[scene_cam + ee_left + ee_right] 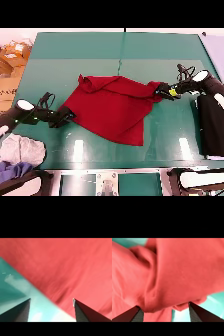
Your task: Fold the shirts.
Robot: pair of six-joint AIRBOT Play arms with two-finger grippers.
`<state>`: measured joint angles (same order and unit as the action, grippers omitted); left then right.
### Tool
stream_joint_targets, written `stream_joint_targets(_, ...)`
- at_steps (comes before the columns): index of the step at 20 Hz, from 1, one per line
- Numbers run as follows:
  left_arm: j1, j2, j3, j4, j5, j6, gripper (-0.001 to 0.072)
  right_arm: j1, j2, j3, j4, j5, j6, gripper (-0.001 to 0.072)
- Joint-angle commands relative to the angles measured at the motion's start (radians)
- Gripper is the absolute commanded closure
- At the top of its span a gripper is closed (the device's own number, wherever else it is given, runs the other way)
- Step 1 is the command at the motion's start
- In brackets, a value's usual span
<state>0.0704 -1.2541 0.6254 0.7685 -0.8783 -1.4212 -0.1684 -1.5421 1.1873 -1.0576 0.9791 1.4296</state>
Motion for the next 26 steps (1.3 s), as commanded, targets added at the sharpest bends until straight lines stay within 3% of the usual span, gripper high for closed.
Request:
stream_joint_targets(1, -0.036, -0.043, -0.053, -0.079, 0.208, 0.042, 0.0168, 0.001, 0.000, 0.018, 0.010, -0.014, 0.000, 0.0112)
stream_joint_targets(3, -0.064, -0.057, -0.050, -0.114, 0.301, 0.043, 0.0365, 0.001, 0.000, 0.018, 0.010, -0.014, 0.000, 0.0112)
stream_joint_targets(5, -0.051, -0.057, -0.017, -0.109, 0.338, 0.056, 0.0682, -0.004, -0.001, 0.018, 0.007, -0.018, 0.000, 0.0112)
stream_joint_targets(8, 0.018, -0.057, 0.071, -0.024, 0.217, 0.069, 0.0680, -0.007, -0.006, 0.019, 0.012, -0.074, 0.003, 0.0142)
stream_joint_targets(9, 0.043, -0.057, 0.096, 0.021, 0.168, 0.068, 0.0680, -0.007, -0.010, 0.019, 0.023, -0.095, 0.003, 0.0311)
stream_joint_targets(10, 0.066, -0.057, 0.114, 0.057, 0.125, 0.068, 0.0680, -0.007, -0.012, 0.019, 0.027, -0.111, 0.003, 0.0567)
stream_joint_targets(12, 0.112, -0.057, 0.146, 0.110, 0.050, 0.061, 0.0680, -0.008, -0.014, 0.019, 0.026, -0.126, -0.003, 0.0696)
stream_joint_targets(15, 0.175, -0.058, 0.193, 0.153, 0.033, 0.063, 0.0680, -0.008, -0.013, 0.015, 0.025, -0.080, -0.020, 0.0695)
stream_joint_targets(18, 0.224, -0.102, 0.311, 0.170, 0.013, 0.117, 0.0680, -0.006, 0.030, -0.074, 0.002, 0.010, -0.034, 0.0695)
stream_joint_targets(23, 0.225, -0.346, 0.648, 0.190, -0.135, 0.139, 0.0680, -0.006, 0.254, -0.314, -0.008, 0.014, -0.032, 0.0694)
stream_joint_targets(26, 0.191, -0.490, 0.841, 0.188, -0.119, 0.138, 0.0680, 0.019, 0.394, -0.452, 0.004, 0.009, 0.009, 0.0691)
